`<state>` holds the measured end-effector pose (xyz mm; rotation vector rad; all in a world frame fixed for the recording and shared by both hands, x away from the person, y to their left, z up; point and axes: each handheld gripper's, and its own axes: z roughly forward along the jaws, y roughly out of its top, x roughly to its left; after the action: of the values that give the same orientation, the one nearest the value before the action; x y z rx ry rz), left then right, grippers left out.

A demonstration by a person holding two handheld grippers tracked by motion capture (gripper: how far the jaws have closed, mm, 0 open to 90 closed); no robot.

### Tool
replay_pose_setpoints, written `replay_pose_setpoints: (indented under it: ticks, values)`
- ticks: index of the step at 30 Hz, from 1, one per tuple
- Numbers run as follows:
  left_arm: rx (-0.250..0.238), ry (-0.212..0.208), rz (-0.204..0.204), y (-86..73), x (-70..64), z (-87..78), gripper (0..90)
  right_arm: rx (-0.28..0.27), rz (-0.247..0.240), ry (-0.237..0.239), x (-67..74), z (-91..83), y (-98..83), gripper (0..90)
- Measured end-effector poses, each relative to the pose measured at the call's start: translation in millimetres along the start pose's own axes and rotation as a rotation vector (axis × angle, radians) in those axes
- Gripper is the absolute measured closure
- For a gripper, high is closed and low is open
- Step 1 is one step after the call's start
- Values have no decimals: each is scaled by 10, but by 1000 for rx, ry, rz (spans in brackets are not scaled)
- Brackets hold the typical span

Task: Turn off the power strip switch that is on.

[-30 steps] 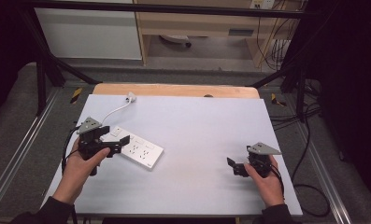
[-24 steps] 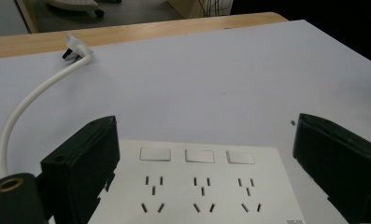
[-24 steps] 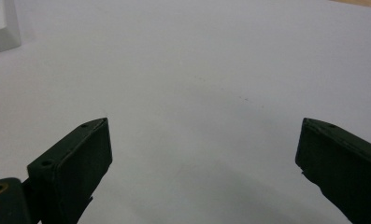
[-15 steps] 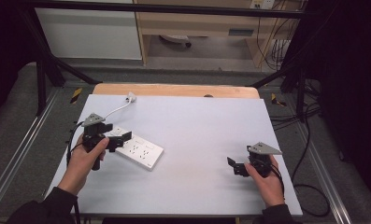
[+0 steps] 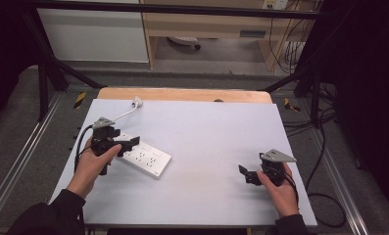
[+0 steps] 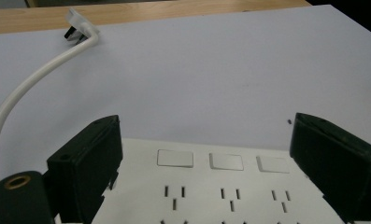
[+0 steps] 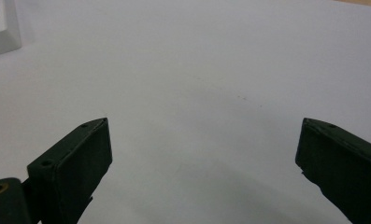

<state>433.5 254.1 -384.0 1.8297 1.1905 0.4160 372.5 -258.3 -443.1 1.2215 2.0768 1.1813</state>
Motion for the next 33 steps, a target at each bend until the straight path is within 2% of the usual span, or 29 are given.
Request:
replay_pose_setpoints:
  ticks: [7, 13, 17, 21, 26, 33]
  values:
    - [21, 26, 3, -15, 41, 97, 142, 1, 4, -3, -6, -2, -3, 43]
    - [39, 42, 6, -26, 67, 167, 272, 1, 2, -4, -15, -4, -5, 43]
    - [56, 47, 16, -37, 59, 211, 321, 2, 2, -5, -18, -7, -6, 43]
    - [75, 49, 25, -51, 56, 256, 387, 2, 4, -4, -22, -9, -6, 43]
    - [85, 26, 0, -63, 61, 301, 473, 1, 8, -5, -22, -9, -8, 43]
    - [107, 28, 9, -84, 76, 361, 619, 7, 4, -5, -24, -10, -10, 43]
